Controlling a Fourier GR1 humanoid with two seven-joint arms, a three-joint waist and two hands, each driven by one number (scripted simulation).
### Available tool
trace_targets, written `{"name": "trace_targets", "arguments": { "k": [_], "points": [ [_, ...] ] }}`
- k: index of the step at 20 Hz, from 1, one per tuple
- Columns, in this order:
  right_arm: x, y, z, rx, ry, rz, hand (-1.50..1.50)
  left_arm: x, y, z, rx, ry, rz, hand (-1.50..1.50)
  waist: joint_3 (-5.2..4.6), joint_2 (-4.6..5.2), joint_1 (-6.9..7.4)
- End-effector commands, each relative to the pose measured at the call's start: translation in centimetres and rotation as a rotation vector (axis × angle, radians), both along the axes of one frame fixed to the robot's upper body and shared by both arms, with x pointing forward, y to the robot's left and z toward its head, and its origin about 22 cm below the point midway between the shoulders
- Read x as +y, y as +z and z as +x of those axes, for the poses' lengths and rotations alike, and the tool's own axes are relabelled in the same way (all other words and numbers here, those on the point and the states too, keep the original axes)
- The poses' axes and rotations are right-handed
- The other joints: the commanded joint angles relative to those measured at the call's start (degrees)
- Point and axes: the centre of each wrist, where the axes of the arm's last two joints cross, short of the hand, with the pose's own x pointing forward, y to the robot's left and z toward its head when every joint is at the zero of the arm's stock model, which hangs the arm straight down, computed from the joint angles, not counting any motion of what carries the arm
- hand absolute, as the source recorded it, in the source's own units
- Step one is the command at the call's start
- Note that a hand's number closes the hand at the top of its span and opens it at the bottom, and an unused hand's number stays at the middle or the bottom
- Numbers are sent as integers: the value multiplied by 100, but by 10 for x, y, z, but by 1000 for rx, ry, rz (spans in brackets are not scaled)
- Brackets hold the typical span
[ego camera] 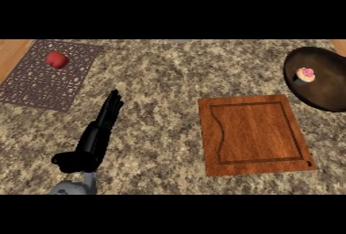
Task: Pick the cupcake from the cutting board and place it in the pan
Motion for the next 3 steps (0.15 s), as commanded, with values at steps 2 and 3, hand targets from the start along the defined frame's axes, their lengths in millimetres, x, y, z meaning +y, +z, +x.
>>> {"name": "trace_targets", "arguments": {
  "k": [2, 3],
  "points": [
    [-4, -2, -7, -87, 63, -25, -150, 9, 6, 9, 2, 27, -10, 0, -5, -12, -31],
    [0, -4, -4, -74, 69, -36, -150, -1, 5, 3, 8, -7, -10, 0, -1, -5, 4]
  ]
}}
